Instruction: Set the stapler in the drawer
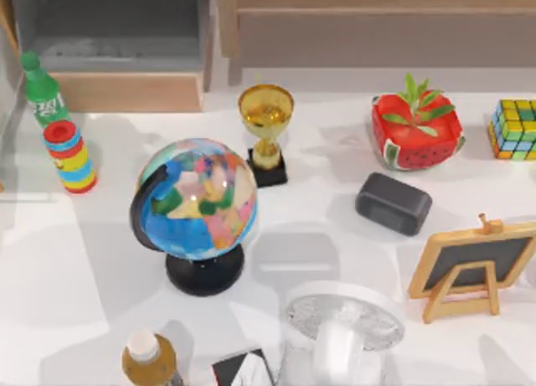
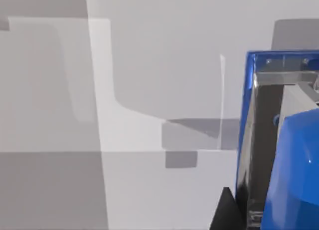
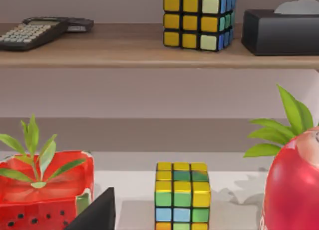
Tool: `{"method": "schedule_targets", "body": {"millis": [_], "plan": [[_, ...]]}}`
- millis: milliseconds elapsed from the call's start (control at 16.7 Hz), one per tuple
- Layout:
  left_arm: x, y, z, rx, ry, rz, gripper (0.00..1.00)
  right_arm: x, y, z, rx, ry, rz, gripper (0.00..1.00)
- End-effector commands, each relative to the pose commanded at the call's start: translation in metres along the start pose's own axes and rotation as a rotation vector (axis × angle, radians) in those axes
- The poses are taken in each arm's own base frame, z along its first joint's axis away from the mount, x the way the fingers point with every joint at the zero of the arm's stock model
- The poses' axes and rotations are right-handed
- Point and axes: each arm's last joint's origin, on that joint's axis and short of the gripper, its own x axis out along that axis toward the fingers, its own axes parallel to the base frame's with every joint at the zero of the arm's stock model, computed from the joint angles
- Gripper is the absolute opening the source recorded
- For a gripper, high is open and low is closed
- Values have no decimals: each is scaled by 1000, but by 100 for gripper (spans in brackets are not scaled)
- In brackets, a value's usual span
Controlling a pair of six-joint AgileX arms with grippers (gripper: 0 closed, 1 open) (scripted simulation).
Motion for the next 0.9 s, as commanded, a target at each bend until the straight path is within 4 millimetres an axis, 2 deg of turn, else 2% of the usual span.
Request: {"method": "schedule_targets", "body": {"millis": [240, 360, 420, 660, 720, 840, 900], "plan": [[2, 1, 0, -2, 3, 0, 0, 0, 0, 0, 0, 0, 0, 100], [-6, 3, -1, 2, -15, 11, 0, 0, 0, 0, 0, 0, 0, 100], [-19, 3, -2, 13, -42, 29, 0, 0, 0, 0, 0, 0, 0, 100], [-96, 6, -19, 86, -170, 155, 0, 0, 0, 0, 0, 0, 0, 100], [-109, 6, -24, 104, -185, 178, 0, 0, 0, 0, 0, 0, 0, 100], [-118, 4, -28, 138, -198, 192, 0, 0, 0, 0, 0, 0, 0, 100], [-116, 3, -27, 146, -197, 184, 0, 0, 0, 0, 0, 0, 0, 100]]}}
